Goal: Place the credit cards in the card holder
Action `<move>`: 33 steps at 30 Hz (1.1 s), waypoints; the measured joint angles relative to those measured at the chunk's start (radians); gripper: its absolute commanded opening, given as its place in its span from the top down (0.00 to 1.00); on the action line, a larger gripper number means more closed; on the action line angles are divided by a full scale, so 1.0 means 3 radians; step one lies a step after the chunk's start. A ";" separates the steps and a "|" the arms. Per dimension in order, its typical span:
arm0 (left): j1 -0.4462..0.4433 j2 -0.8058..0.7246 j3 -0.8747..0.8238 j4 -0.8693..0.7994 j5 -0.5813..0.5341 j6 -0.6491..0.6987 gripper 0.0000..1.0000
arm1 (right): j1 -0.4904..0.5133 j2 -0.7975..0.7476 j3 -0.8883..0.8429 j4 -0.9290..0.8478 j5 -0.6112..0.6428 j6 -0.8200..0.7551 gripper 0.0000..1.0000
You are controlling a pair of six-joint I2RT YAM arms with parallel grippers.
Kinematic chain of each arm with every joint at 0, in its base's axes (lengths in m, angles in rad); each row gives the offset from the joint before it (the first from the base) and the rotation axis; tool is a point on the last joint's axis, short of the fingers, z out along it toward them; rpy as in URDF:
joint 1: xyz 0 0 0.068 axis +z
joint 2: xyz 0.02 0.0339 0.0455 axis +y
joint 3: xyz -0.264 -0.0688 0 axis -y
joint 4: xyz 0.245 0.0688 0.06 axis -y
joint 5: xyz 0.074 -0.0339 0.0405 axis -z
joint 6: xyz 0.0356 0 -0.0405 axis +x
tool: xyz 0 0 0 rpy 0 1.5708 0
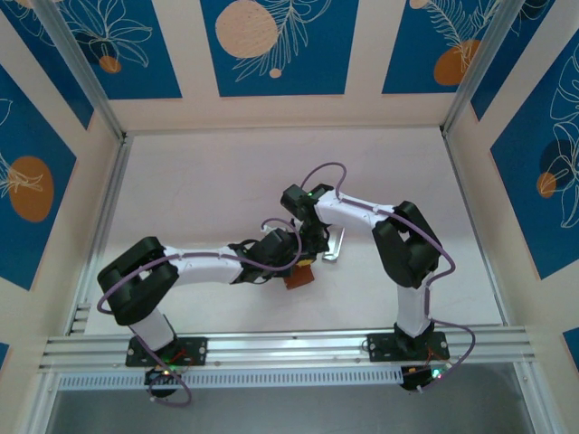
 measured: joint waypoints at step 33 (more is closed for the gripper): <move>-0.0032 -0.0092 -0.0276 0.0445 -0.0094 -0.0415 0.89 | -0.0245 -0.0095 -0.0381 0.0423 -0.0576 -0.0025 1.00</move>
